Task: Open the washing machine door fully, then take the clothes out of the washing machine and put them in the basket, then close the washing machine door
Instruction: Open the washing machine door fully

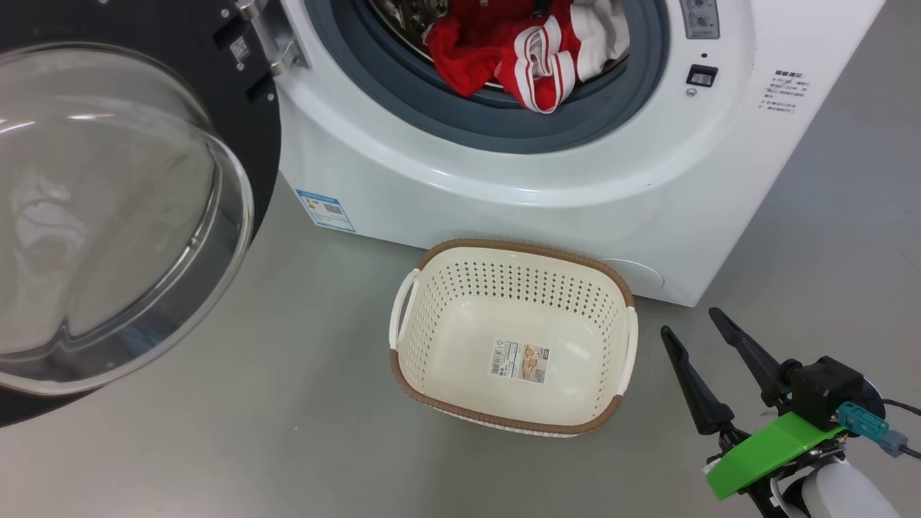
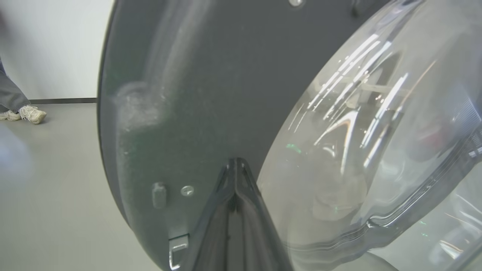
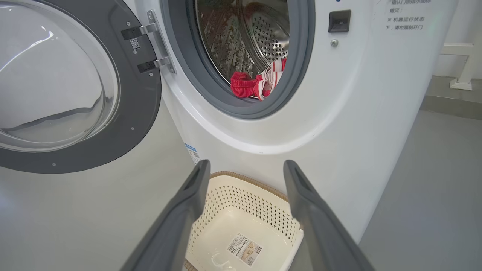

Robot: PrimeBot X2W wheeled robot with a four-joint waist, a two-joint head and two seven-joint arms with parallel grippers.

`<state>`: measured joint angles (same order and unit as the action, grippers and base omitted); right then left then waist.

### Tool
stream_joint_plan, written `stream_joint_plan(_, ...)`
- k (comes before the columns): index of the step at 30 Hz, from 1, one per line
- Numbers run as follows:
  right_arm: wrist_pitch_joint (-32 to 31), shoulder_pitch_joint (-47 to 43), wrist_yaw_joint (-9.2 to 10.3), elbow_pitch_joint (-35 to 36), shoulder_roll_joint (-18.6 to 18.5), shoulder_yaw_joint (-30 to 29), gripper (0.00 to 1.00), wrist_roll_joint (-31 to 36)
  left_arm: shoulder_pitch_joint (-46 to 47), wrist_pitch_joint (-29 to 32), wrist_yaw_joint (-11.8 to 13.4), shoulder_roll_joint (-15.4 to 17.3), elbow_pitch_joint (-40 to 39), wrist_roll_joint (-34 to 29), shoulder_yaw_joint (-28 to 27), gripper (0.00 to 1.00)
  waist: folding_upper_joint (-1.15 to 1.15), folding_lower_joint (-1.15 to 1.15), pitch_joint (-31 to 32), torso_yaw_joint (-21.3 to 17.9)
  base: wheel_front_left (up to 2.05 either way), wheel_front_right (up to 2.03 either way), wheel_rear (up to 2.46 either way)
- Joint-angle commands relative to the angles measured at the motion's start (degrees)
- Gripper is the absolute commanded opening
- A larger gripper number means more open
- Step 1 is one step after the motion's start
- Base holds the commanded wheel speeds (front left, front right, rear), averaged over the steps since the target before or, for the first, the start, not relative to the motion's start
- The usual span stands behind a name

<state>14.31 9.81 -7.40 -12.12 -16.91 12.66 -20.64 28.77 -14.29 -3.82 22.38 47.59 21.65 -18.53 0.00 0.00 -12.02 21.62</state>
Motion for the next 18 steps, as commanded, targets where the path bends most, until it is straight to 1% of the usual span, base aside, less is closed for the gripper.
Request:
stream_joint_plan(1, 0.7, 1.6, -0.09, 1.4, -0.5, 1.5, 1.0, 0.7, 2.0, -0.7, -0.3, 4.6, -0.9, -0.7, -2.1, 0.0, 0.0, 0.0, 0.0, -0.1, 0.0, 0.0, 0.0)
stream_joint_plan(5, 0.7, 1.8, -0.09, 1.2, -0.4, 1.5, 1.0, 0.6, 2.8, -0.7, -1.0, 4.8, 0.8, -2.0, -3.6, 0.0, 0.0, 0.0, 0.1, -0.4, 0.0, 0.0, 0.0)
stream_joint_plan(9, 0.7, 1.5, -0.09, 1.0, -0.3, 1.5, 1.0, 0.6, 2.7, -0.7, -2.0, 4.2, 1.9, -2.9, -4.6, 0.0, 0.0, 0.0, 0.7, -0.3, 0.0, 0.0, 0.0)
stream_joint_plan(13, 0.7, 1.1, -0.09, 1.0, -0.1, 1.5, 1.0, 0.5, 1.8, -0.7, -2.9, 2.6, 1.6, -2.9, -5.4, 0.0, 0.0, 0.0, 1.5, -0.1, 0.0, 0.0, 0.0)
stream_joint_plan(18, 0.7, 0.5, -0.09, 0.9, 0.1, 1.4, 1.0, 0.3, -1.0, -0.7, -3.5, -0.5, -1.8, -3.4, -5.3, 0.0, 0.0, 0.0, 2.9, 0.5, 0.0, 0.0, 0.0)
